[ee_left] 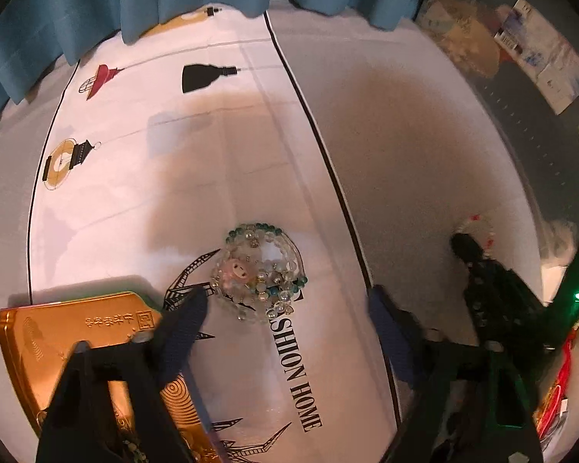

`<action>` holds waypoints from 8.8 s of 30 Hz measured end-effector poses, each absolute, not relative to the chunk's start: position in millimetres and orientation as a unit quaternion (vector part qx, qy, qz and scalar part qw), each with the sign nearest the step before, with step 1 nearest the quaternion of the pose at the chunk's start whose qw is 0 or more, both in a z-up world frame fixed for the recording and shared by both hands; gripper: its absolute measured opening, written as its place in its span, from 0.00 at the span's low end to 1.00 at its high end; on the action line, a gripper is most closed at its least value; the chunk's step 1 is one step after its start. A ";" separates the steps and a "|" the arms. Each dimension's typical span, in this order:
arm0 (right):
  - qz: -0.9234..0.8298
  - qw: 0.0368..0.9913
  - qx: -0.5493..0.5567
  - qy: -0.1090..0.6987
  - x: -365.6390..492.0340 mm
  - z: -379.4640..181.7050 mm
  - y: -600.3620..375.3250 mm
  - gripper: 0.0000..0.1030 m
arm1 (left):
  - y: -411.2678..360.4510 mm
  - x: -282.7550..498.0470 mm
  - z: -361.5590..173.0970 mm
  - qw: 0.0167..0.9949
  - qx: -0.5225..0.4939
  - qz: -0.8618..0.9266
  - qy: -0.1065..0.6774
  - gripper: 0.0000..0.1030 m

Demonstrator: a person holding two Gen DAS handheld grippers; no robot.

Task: Organize jewelry
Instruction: 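Grasp a pink-green beaded bracelet with the right tool while the left tool grasps a green-beaded bracelet, then carry both bracelets over the orange tray and open both tools, then withdraw both open tools from the tray and hold them above the table, then grasp the white beaded bracelet with the right tool while the left tool grasps a green-beaded bracelet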

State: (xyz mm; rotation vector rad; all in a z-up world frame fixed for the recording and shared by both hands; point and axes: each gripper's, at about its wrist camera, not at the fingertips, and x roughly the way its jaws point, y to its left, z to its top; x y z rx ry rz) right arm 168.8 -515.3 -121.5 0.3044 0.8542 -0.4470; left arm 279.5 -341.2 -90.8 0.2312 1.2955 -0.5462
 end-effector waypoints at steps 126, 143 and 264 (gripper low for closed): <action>0.084 0.871 0.082 0.477 123.2 -75.2 -211.1 0.73 | -58.6 184.7 -45.5 0.848 0.017 -0.167 0.502 1.00; 0.014 0.911 0.117 0.395 -16.8 -6.4 -236.4 0.78 | -25.1 47.6 -1.1 0.887 0.058 -0.092 0.448 0.99; -0.160 0.887 0.079 0.425 154.4 -127.0 -450.4 0.70 | -330.5 318.2 -115.4 0.732 0.090 -0.202 0.644 0.94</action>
